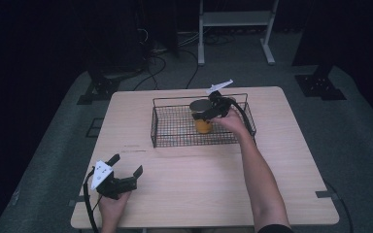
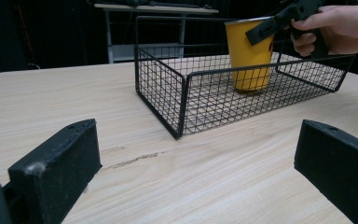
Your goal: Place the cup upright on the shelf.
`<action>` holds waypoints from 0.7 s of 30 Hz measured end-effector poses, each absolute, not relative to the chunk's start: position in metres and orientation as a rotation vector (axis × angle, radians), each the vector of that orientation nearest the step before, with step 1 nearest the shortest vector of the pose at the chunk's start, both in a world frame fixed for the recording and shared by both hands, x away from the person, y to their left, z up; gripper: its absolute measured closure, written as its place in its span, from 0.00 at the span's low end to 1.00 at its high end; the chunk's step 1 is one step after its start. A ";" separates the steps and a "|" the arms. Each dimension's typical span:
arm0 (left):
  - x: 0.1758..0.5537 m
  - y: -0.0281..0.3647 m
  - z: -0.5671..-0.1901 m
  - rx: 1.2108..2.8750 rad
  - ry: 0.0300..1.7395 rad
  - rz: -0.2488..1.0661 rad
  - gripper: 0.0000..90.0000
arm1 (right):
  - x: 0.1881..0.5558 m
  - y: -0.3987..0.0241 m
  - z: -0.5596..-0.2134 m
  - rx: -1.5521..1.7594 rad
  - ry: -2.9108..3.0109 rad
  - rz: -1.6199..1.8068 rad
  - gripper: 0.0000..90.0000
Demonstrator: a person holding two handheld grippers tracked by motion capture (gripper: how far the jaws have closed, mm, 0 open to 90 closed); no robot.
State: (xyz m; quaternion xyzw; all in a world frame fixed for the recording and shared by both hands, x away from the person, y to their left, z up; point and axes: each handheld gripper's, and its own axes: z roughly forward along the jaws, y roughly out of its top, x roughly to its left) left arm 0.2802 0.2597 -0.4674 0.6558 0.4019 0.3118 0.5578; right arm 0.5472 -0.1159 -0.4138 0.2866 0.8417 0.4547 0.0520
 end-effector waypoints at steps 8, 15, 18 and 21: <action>0.280 0.260 -0.467 1.549 0.947 0.737 0.00 | 0.547 -0.116 -0.414 0.863 2.560 1.376 0.09; 0.280 0.260 -0.467 1.550 0.947 0.738 0.00 | 0.545 -0.119 -0.411 0.860 2.552 1.374 0.05; 0.280 0.260 -0.467 1.550 0.947 0.738 0.00 | 0.545 -0.118 -0.409 0.855 2.558 1.369 0.04; 0.280 0.259 -0.467 1.551 0.947 0.739 0.00 | 0.544 -0.118 -0.410 0.848 2.573 1.349 0.02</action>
